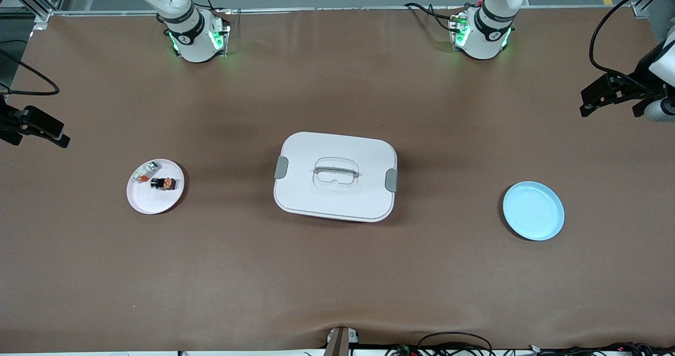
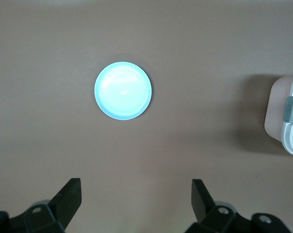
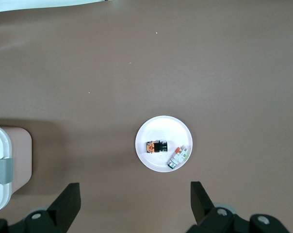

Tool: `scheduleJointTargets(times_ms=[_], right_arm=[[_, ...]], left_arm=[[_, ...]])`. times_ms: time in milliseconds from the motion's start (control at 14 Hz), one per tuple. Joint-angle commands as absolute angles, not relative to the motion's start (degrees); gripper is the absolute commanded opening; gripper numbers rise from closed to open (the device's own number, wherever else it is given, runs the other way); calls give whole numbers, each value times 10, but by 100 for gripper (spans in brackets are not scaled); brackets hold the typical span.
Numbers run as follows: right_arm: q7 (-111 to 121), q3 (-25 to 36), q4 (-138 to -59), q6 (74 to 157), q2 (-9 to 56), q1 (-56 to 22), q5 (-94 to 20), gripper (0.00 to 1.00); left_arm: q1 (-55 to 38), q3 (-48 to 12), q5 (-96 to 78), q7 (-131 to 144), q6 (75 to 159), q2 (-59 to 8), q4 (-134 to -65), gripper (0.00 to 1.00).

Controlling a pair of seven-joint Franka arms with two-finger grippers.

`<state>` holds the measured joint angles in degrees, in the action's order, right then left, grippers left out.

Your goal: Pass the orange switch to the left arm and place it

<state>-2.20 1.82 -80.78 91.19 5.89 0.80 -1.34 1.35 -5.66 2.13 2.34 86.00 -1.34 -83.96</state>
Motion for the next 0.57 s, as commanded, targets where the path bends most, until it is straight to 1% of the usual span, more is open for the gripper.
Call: scheduleJointTargets(times_ms=[0,500], right_arm=[[-24,16,-816,911,47,14,-6,100],[-23,16,-812,911,47,14,-6,100]], left_arm=[[18,-57,11,18,850,-13,-834,100],[18,-57,11,18,844,-14,-832,100]])
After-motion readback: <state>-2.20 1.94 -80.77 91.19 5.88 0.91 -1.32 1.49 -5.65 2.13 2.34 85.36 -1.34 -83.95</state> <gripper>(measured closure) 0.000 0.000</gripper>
